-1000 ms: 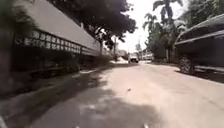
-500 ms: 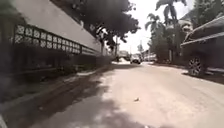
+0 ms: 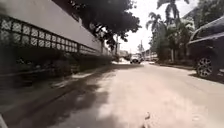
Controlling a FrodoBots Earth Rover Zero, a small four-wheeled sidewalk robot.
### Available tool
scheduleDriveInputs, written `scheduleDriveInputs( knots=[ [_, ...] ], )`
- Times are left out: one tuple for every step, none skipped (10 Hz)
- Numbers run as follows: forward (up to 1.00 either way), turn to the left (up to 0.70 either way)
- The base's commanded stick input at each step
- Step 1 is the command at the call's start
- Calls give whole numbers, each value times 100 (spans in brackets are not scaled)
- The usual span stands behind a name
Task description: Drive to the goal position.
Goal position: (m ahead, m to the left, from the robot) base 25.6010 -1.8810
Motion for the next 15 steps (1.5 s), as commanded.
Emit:
scheduleDriveInputs(
  knots=[
    [100,0],
    [100,0],
    [100,0],
    [100,0],
    [100,0],
    [100,0],
    [100,0],
    [100,0],
    [100,0],
    [100,0],
    [100,0],
    [100,0],
    [100,0],
    [100,0],
    [100,0]
  ],
)
